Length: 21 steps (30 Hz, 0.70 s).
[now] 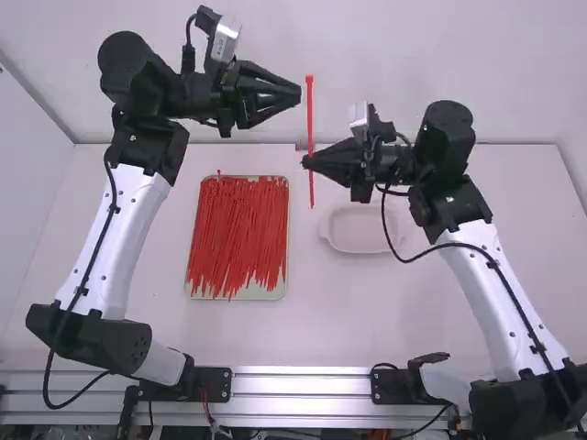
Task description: Fasten the cable tie
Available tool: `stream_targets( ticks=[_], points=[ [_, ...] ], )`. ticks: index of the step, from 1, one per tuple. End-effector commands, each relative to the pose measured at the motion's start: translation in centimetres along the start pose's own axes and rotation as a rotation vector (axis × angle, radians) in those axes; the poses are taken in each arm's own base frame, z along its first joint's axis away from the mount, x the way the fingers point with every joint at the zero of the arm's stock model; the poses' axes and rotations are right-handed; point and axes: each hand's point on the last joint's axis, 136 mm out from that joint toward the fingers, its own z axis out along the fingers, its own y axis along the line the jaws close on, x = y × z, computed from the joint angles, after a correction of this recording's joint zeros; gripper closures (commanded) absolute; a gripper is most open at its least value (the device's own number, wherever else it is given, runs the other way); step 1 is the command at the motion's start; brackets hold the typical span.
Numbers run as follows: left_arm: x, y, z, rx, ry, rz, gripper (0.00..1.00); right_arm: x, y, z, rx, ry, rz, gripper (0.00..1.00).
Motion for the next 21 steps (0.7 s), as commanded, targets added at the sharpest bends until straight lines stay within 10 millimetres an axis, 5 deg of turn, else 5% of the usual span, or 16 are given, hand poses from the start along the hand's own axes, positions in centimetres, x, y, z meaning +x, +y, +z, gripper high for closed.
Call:
stream_targets(
  ticks=[1, 5, 7, 13, 21],
  points=[
    [-0.6, -0.1, 0.0, -0.015, -0.023, 0.0, 0.79, -0.3, 0.0, -0.2, 0.001, -0.007, 0.007, 1.0],
    [-1.4, -0.5, 0.1, -0.01, -0.041, 0.018, 0.46, -0.6, 0.1, 0.0, -0.006, -0.013, -0.014, 1.0],
    [-1.7, -0.4, 0.1, -0.017, -0.053, 0.004, 0.41, -0.7, 0.2, 0.0, -0.006, -0.015, -0.02, 1.0],
    [-1.7, -0.7, 0.3, -0.006, -0.056, 0.029, 0.59, -0.7, -0.7, 0.0, 0.045, -0.015, -0.018, 1.0],
    [-1.4, -1.0, 0.9, 0.012, -0.051, 0.066, 0.54, -1.3, -1.3, -0.2, 0.077, -0.033, 0.015, 1.0]
  ],
)
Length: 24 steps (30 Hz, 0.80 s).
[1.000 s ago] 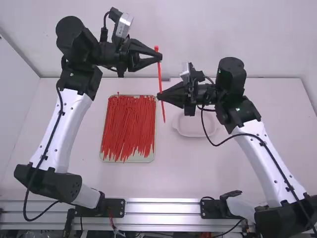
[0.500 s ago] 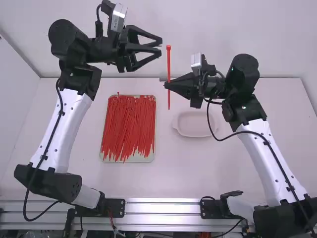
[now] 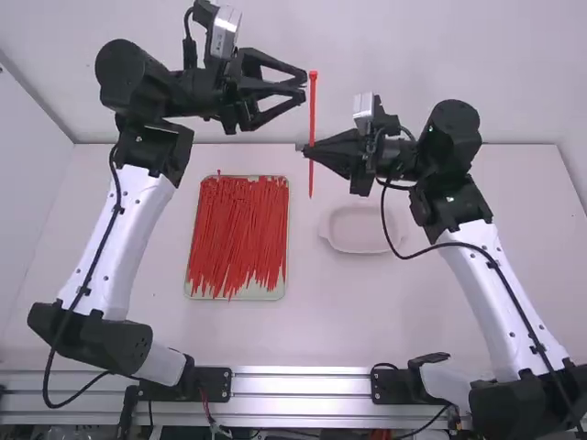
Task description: Fasten the cable tie
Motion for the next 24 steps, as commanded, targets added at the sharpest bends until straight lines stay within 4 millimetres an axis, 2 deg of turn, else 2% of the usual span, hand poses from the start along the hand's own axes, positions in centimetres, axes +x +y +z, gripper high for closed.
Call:
stream_targets(
  ticks=[1, 4, 8, 11, 21, 24],
  points=[
    [0.06, -0.24, 0.26, 0.006, -0.003, 0.018, 0.5, -0.13, -0.35, -0.17, 0.02, -0.002, 0.024, 1.0],
    [0.07, -0.4, 0.46, 0.012, -0.004, 0.018, 0.44, -0.14, -0.29, -0.11, 0.018, -0.002, 0.023, 1.0],
    [0.01, -0.44, 0.46, 0.012, -0.005, 0.036, 0.43, -0.13, -0.32, -0.15, 0.019, -0.002, 0.025, 1.0],
    [-0.05, -0.57, 0.91, 0.014, -0.013, 0.046, 0.55, -0.14, -0.32, -0.15, 0.019, -0.003, 0.04, 1.0],
    [-0.56, -0.6, 1.19, 0.005, -0.037, 0.063, 0.6, -0.09, 0.23, 0.38, -0.002, -0.001, 0.054, 1.0],
    [-0.75, -0.6, 1.18, 0.001, -0.044, 0.074, 0.71, -0.06, 0.15, 0.82, 0.013, -0.002, 0.056, 1.0]
  ],
)
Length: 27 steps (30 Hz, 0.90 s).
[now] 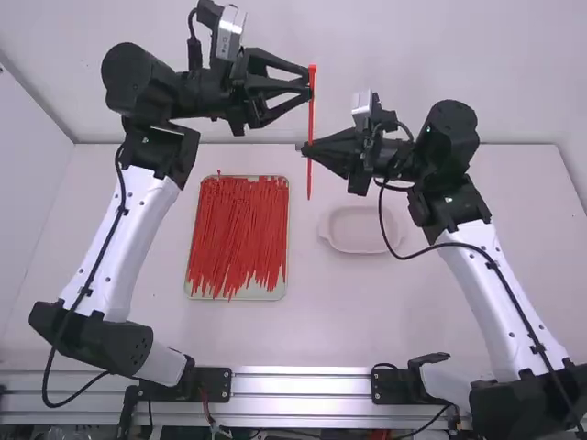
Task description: Fasten the cable tie
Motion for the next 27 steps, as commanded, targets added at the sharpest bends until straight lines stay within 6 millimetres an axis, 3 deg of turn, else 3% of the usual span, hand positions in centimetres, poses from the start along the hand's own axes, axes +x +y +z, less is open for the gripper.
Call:
stream_targets(
  ticks=[1, 4, 7, 18, 21, 23, 25, 26, 27],
  points=[
    [-0.3, -0.3, 0.2, 0.003, -0.012, 0.023, 0.73, -0.1, 0.1, 0.4, 0.009, -0.003, -0.001, 1.0],
    [-0.3, -0.3, 0.2, 0.002, -0.013, 0.023, 0.81, -0.1, 0.0, 0.6, 0.016, -0.002, 0.003, 1.0],
    [-0.3, -0.3, 0.2, 0.002, -0.012, 0.022, 0.98, 0.0, 0.1, 0.6, 0.015, 0.001, 0.01, 1.0],
    [-0.4, -0.3, 0.2, 0.0, -0.016, 0.029, 0.98, 0.1, -0.2, 0.3, 0.024, 0.002, 0.012, 0.99],
    [-0.4, -0.2, 0.2, -0.005, -0.019, 0.028, 0.98, 0.1, -0.2, 0.3, 0.022, 0.002, 0.013, 0.87],
    [-0.5, 0.2, -0.1, -0.025, -0.024, 0.023, 0.98, 0.1, -0.2, 0.3, 0.022, 0.003, 0.015, 0.66],
    [-0.6, 1.0, -0.7, -0.056, -0.028, 0.015, 0.98, 0.2, -0.2, 0.3, 0.023, 0.006, 0.027, 0.37],
    [-0.5, 1.6, -1.1, -0.081, -0.027, 0.015, 0.98, 0.3, -0.2, 0.3, 0.024, 0.008, 0.049, 0.13],
    [-0.5, 2.1, -1.5, -0.104, -0.029, 0.011, 0.98, 0.5, -0.2, 0.3, 0.023, 0.013, 0.068, 0.02]
  ],
)
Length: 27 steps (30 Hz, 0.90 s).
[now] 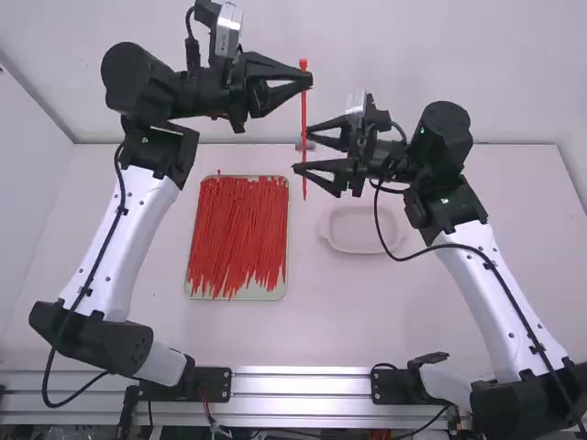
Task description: Fasten the cable tie
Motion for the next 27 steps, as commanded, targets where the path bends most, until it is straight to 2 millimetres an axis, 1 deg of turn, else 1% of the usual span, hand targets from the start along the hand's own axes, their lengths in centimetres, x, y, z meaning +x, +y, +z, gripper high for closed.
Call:
stream_targets(
  ticks=[1, 2, 3, 5, 6, 7, 10, 11, 13, 14, 16, 19, 20, 23, 24, 25, 27],
  points=[
    [-0.3, 1.8, -1.2, -0.088, -0.02, 0.011, 0.98, 0.1, 0.1, -0.1, -0.004, 0.005, 0.028, 0.02],
    [-0.2, 2.6, -1.6, -0.119, -0.021, -0.003, 0.98, 0.3, 0.0, -0.1, -0.002, 0.01, 0.034, 0.02],
    [-0.2, 2.9, -1.7, -0.131, -0.022, -0.007, 0.98, 0.4, 0.0, -0.2, 0.0, 0.013, 0.038, 0.02],
    [0.3, 4.8, -3.0, -0.217, -0.022, -0.053, 0.98, 1.2, -0.7, -0.7, 0.024, 0.036, 0.09, 0.02],
    [0.3, 5.0, -3.1, -0.225, -0.022, -0.06, 0.98, 1.3, -0.7, -0.8, 0.025, 0.037, 0.089, 0.02],
    [0.5, 5.6, -3.6, -0.251, -0.023, -0.079, 0.98, 1.7, -0.9, -1.0, 0.032, 0.049, 0.077, 0.02],
    [0.9, 6.5, -4.2, -0.272, -0.02, -0.098, 0.98, 2.6, -0.4, -1.1, 0.0, 0.073, -0.015, 0.02],
    [1.3, 7.3, -4.4, -0.283, -0.022, -0.127, 0.98, 2.9, 0.5, -0.9, -0.047, 0.079, -0.094, 0.02],
    [1.8, 8.1, -4.7, -0.292, -0.021, -0.167, 0.98, 3.0, 0.8, -0.6, -0.063, 0.079, -0.177, 0.02],
    [1.8, 8.1, -4.7, -0.292, -0.021, -0.167, 0.98, 3.0, 0.8, -0.6, -0.063, 0.079, -0.177, 0.02],
    [2.7, 9.2, -4.7, -0.299, -0.016, -0.2, 0.98, 3.1, 0.4, -0.3, -0.037, 0.085, -0.267, 0.02],
    [3.6, 10.4, -4.9, -0.314, -0.015, -0.231, 0.98, 3.3, 0.5, -0.1, -0.039, 0.09, -0.279, 0.02],
    [4.2, 11.4, -5.2, -0.329, -0.019, -0.269, 0.98, 3.1, 0.7, -0.1, -0.044, 0.084, -0.29, 0.02],
    [5.3, 12.6, -5.3, -0.344, -0.019, -0.331, 0.98, 2.6, 0.5, -0.1, -0.039, 0.07, -0.323, 0.02],
    [6.2, 13.4, -5.5, -0.359, -0.015, -0.388, 0.98, 2.3, 0.3, -0.2, -0.031, 0.062, -0.363, 0.02],
    [6.2, 13.4, -5.5, -0.359, -0.015, -0.392, 0.98, 2.3, 0.3, -0.2, -0.031, 0.061, -0.375, 0.02],
    [7.2, 14.1, -5.6, -0.367, -0.02, -0.496, 0.98, 2.2, 0.5, -0.2, -0.048, 0.054, -0.513, 0.02]
  ],
)
